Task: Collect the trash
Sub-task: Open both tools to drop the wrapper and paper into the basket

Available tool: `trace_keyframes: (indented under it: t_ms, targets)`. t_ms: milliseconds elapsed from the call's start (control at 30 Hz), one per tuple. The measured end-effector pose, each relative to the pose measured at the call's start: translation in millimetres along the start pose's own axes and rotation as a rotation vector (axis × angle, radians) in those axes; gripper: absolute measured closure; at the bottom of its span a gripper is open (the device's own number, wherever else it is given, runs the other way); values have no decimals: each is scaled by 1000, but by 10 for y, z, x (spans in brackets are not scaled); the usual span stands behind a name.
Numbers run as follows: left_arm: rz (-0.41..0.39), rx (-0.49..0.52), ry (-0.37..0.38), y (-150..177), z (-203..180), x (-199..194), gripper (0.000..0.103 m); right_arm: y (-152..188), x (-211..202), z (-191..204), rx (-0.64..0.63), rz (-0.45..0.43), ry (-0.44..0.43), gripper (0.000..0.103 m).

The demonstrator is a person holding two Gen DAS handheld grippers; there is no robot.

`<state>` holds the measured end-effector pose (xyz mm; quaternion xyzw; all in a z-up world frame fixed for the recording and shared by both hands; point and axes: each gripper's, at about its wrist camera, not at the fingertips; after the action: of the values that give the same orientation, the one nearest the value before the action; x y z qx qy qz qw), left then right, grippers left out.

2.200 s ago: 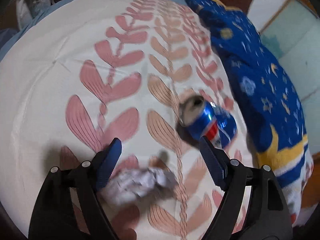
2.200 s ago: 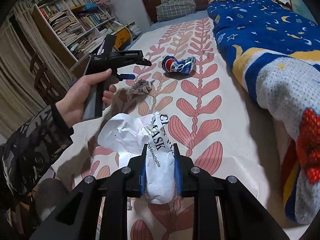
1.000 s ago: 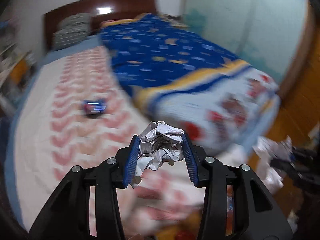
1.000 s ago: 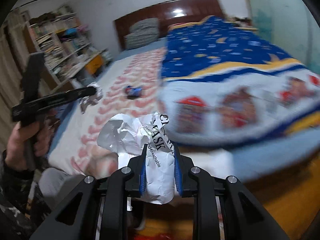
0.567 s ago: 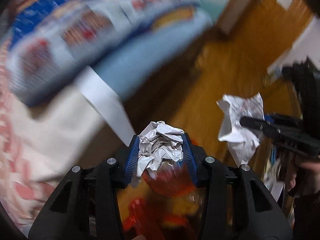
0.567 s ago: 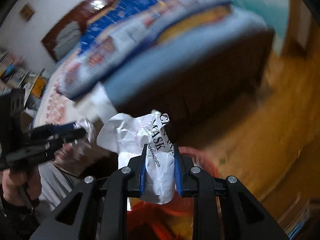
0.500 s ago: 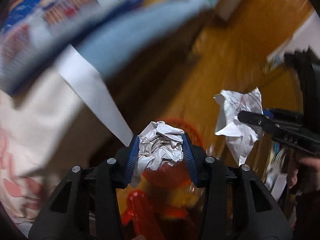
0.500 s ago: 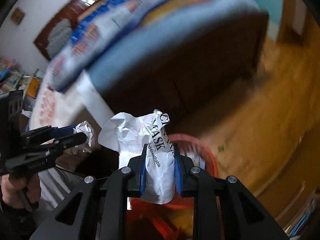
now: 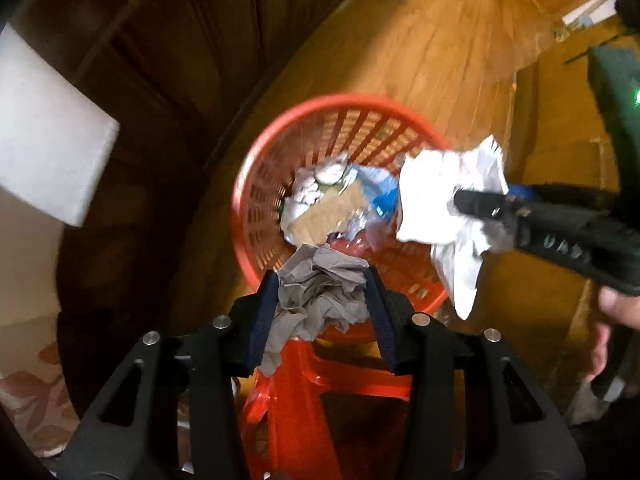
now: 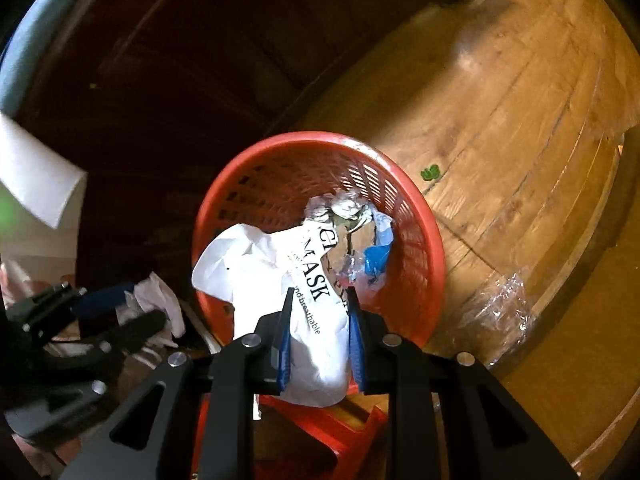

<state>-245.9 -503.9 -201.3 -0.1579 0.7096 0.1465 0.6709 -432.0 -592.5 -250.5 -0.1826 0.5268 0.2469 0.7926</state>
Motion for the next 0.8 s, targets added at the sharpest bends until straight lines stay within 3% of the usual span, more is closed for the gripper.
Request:
trace_keyframes:
  t_ms: [133,267,400,600,800]
  targets:
    - [-31,13,3,5,-18,146,56,9,85,62,12,-9,17,76]
    - [18,34,-16,53,-54,370,55,34,115,33,19,-8,33,74]
    - [9,69,-39,60,-138,373,49,11,96,-21,34,-27,30,50]
    - [-9,50,-55,17,-109,306,29,-46,-166,-59,44,-84,41,51]
    - [-39,50,-65,14,-46,40,26,-223,-735,227,-29,-168,29,48]
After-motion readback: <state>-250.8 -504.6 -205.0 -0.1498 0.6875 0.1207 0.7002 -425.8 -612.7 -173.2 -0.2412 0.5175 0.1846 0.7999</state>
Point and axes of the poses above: each gripper's, at about its wrist camera, not at the fingertips, and x roughly the way its jaws point, z to its left, y to its underside, and after that the axes turned 4 degrees about -y, right-handed
